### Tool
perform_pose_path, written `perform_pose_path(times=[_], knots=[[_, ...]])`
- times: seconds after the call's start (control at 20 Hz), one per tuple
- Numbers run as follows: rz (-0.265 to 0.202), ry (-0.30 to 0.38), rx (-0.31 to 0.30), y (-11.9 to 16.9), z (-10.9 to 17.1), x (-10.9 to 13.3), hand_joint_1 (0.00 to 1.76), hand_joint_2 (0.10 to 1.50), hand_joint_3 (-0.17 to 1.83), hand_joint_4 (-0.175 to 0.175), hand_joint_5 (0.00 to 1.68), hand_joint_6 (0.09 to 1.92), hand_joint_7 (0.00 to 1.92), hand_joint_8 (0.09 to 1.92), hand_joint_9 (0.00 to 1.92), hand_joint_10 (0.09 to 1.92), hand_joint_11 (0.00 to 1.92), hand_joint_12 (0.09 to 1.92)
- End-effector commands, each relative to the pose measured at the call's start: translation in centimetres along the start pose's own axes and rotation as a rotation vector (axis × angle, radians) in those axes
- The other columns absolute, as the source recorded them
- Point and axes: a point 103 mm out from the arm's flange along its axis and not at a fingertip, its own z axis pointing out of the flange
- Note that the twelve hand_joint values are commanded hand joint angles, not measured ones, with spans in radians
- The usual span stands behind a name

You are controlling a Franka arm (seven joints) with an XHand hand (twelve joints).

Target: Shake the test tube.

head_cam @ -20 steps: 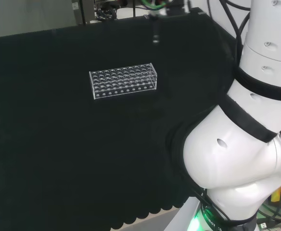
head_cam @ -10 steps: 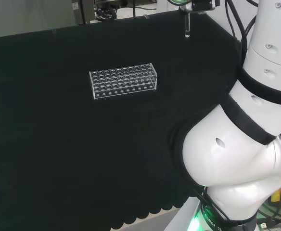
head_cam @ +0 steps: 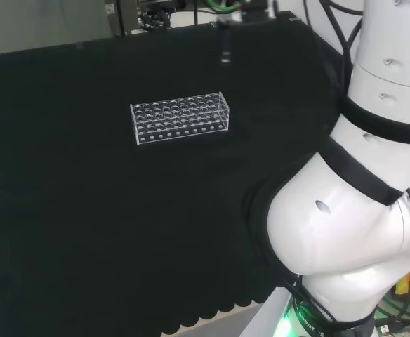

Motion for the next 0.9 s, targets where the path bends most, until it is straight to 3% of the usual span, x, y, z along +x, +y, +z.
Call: perform_pose_path(times=[0.05,0.2,0.45,0.7,0.9], knots=[[-0.204,0.116,-0.022,1.2,-0.7,10.9,1.24,1.02,-0.17,-0.175,1.54,0.09,1.72,0.52,1.65,0.51,1.24,0.89],[-0.250,0.177,-0.047,1.5,-2.0,13.5,1.24,1.02,-0.17,-0.175,1.54,0.09,1.73,0.52,1.65,0.51,1.24,0.89],[-0.267,0.265,-0.077,1.7,-3.7,14.8,1.24,1.02,-0.17,-0.175,1.54,0.09,1.73,0.52,1.65,0.51,1.24,0.89],[-0.247,0.252,-0.067,1.8,-3.5,14.0,1.24,1.02,-0.17,-0.175,1.54,0.09,1.73,0.52,1.65,0.51,1.24,0.89],[-0.212,0.195,-0.039,1.7,-1.9,12.1,1.24,1.02,-0.17,-0.175,1.54,0.09,1.73,0.52,1.65,0.51,1.24,0.89]])
